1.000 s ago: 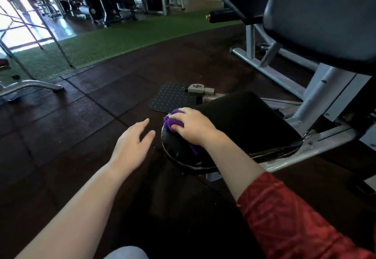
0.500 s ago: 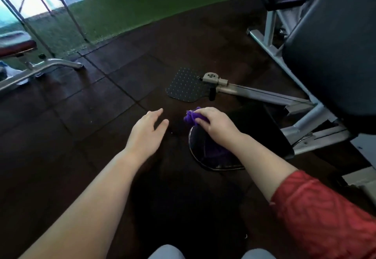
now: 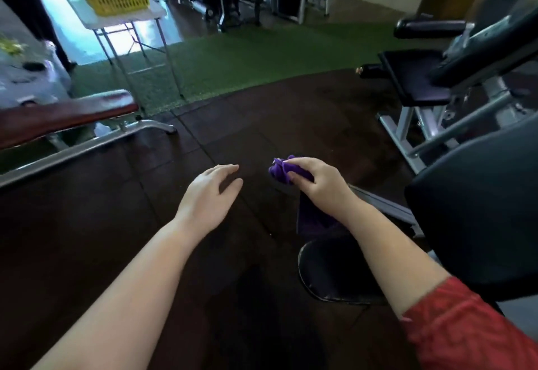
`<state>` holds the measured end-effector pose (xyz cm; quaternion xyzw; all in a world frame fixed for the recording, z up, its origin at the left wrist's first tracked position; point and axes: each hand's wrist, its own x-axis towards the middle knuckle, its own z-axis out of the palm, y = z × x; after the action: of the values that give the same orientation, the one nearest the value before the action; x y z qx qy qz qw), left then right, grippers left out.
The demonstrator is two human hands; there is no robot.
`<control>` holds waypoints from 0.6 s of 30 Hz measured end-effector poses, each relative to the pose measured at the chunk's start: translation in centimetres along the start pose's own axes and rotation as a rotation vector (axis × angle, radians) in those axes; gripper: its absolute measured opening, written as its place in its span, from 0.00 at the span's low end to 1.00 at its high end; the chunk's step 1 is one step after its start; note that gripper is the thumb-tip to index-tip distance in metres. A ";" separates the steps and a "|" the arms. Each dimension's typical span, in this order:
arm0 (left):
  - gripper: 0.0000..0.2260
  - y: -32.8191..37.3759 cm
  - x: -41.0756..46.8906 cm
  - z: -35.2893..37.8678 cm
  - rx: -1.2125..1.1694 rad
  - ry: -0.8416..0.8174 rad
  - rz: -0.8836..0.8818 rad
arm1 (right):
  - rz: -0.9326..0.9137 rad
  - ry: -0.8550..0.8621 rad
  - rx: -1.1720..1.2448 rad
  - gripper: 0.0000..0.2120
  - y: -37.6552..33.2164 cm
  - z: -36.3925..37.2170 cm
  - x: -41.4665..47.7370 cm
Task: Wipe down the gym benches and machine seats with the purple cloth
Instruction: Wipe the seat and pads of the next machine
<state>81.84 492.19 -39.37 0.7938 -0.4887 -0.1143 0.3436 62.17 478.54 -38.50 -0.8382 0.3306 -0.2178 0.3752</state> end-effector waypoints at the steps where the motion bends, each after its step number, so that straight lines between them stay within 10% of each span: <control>1: 0.16 0.0 0.2 -2.0 0.010 0.008 0.005 | 0.000 -0.005 0.020 0.14 -1.9 -0.2 0.6; 18: 0.19 -8.1 8.4 -17.7 0.075 0.142 -0.142 | -0.185 -0.011 -0.016 0.15 -15.1 4.5 19.1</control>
<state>100.79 494.95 -30.31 0.8447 -0.4096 -0.0634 0.3386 83.90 474.58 -27.40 -0.8692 0.2516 -0.2443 0.3485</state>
